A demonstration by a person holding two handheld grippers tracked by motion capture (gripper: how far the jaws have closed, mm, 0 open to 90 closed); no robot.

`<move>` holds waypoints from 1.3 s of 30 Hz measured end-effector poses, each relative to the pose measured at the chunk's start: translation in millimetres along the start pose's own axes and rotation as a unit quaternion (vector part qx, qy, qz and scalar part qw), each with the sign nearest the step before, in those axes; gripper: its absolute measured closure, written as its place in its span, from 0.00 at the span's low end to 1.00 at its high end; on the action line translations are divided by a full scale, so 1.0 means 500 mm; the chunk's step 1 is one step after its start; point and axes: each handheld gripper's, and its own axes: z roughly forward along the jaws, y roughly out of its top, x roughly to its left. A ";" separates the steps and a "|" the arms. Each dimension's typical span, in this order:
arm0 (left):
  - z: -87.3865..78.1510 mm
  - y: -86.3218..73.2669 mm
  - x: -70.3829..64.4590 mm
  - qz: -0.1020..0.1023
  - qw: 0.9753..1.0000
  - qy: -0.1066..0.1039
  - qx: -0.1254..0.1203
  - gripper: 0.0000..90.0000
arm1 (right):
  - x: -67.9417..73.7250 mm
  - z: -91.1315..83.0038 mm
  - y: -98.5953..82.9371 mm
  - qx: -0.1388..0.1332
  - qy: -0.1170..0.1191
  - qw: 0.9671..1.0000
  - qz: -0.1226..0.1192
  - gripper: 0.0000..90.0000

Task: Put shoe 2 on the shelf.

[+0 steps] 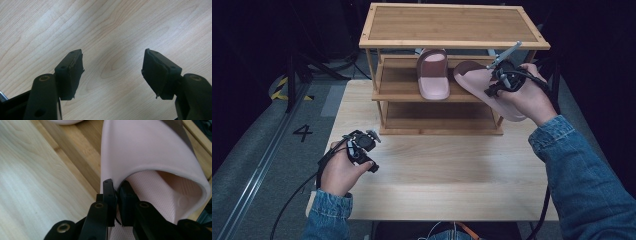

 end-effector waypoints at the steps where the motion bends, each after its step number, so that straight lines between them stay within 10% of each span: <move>1: 0.001 0.000 0.001 0.003 1.000 0.001 0.002 0.37 | 0.000 0.004 0.002 -0.002 -0.005 1.000 0.000 0.95; 11: 0.003 0.001 0.000 0.003 1.000 -0.003 0.005 0.37 | -0.005 0.024 0.008 -0.022 -0.021 1.000 0.002 0.93; 20: 0.003 0.001 0.001 0.001 1.000 -0.004 0.006 0.36 | -0.007 0.005 -0.004 -0.060 -0.034 0.998 0.011 0.72; 27: 0.006 0.003 0.001 -0.005 1.000 -0.008 0.003 0.36 | -0.008 -0.073 -0.076 -0.092 -0.002 0.994 0.058 0.74; 39: 0.010 0.007 0.000 -0.006 1.000 -0.015 0.010 0.36 | -0.028 -0.122 -0.204 -0.041 0.016 0.994 0.104 0.88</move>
